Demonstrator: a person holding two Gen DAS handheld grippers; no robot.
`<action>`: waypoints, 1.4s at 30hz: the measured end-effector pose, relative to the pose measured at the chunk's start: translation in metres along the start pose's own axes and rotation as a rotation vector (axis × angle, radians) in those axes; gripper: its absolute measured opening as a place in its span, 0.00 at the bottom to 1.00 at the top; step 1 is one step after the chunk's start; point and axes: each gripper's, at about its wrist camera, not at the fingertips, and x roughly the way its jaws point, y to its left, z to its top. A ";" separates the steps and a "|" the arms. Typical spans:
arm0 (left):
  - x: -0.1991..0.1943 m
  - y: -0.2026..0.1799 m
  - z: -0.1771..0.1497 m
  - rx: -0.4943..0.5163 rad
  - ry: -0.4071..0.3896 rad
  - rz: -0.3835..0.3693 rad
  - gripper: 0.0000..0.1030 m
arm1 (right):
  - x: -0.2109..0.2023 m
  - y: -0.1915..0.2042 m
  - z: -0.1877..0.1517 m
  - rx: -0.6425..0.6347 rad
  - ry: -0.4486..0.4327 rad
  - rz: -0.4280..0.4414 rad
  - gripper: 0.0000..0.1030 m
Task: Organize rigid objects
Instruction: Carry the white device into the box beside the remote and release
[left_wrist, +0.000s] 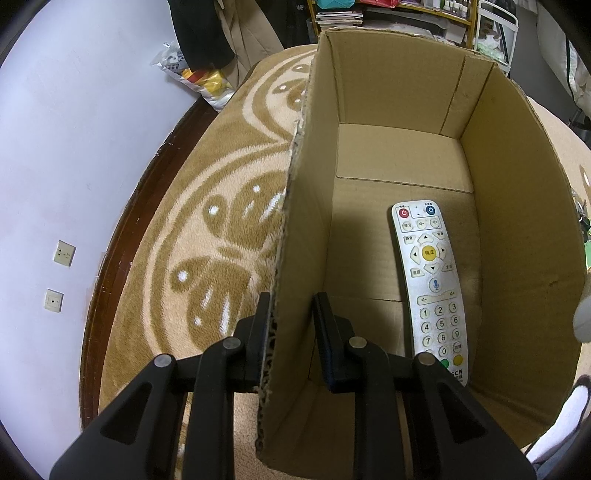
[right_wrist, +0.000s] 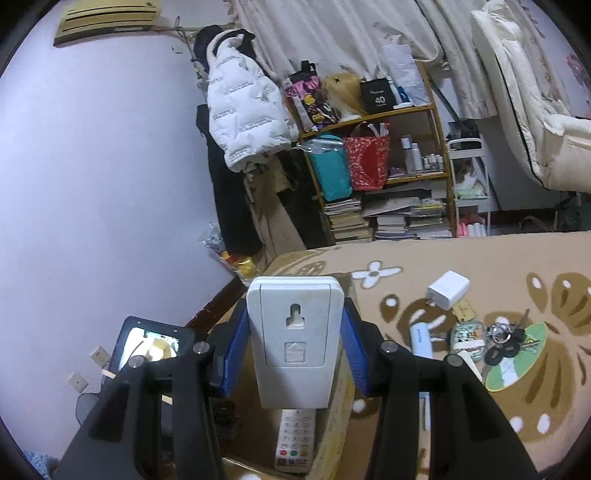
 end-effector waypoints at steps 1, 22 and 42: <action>0.000 0.000 0.000 0.000 0.000 0.000 0.21 | 0.002 0.001 0.000 -0.008 0.004 0.002 0.49; 0.000 0.001 0.000 -0.008 0.006 -0.013 0.22 | 0.062 0.001 -0.029 -0.089 0.171 -0.068 0.52; 0.000 0.000 0.000 0.012 0.000 0.005 0.22 | 0.059 -0.055 -0.003 0.036 0.167 -0.165 1.00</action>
